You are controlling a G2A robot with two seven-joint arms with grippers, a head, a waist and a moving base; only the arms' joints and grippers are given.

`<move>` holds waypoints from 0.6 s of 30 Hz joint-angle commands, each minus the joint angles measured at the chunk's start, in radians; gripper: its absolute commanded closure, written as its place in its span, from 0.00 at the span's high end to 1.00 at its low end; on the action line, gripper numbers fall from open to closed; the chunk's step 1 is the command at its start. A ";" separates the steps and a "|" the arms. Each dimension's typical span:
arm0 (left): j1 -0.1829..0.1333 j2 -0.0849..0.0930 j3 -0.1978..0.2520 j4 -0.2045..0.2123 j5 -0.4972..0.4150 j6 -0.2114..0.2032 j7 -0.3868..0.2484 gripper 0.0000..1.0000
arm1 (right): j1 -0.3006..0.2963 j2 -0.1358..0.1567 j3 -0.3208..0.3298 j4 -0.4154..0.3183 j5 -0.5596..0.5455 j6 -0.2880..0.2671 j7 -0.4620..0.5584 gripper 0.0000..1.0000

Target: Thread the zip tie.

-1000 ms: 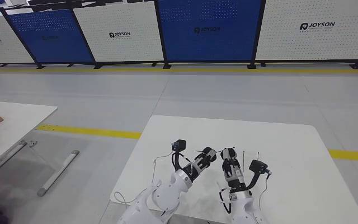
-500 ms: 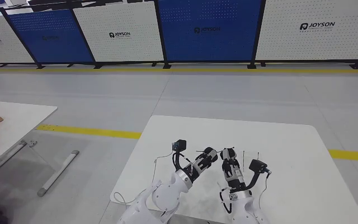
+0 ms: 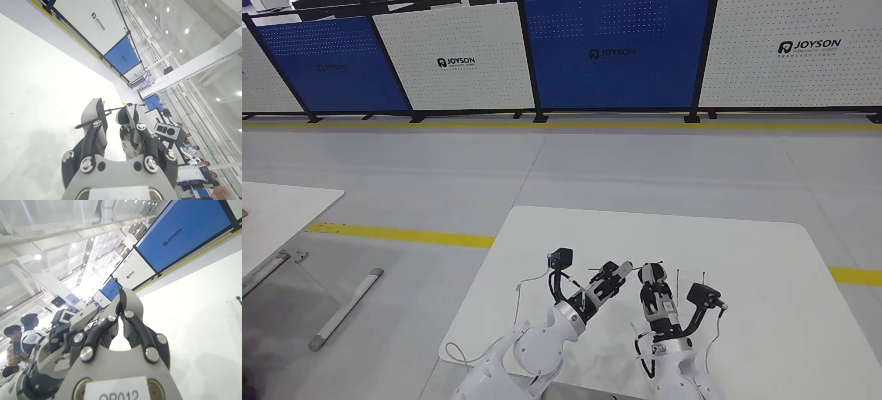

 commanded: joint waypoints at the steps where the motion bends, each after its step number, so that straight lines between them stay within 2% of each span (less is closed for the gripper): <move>1: 0.000 0.000 -0.002 0.001 -0.002 -0.001 0.005 0.15 | 0.001 0.000 -0.001 0.002 0.000 0.001 -0.002 0.00; 3: 0.000 -0.001 -0.003 0.002 -0.002 0.000 0.009 0.05 | 0.003 -0.001 0.000 0.005 0.003 0.001 -0.003 0.00; 11: 0.001 -0.001 -0.005 0.003 -0.004 0.001 0.013 0.03 | 0.005 -0.002 0.007 0.008 0.016 -0.005 -0.019 0.00; 15: 0.001 -0.002 -0.007 0.003 -0.007 0.001 0.015 0.05 | 0.004 -0.002 0.007 0.009 0.012 -0.004 -0.024 0.00; 17: 0.001 -0.002 -0.008 0.004 -0.009 0.002 0.017 0.15 | 0.004 -0.002 0.007 0.010 0.010 -0.003 -0.025 0.00; 18: 0.001 -0.002 -0.008 0.004 -0.010 0.003 0.017 0.16 | 0.004 -0.002 0.007 0.011 0.009 -0.003 -0.026 0.00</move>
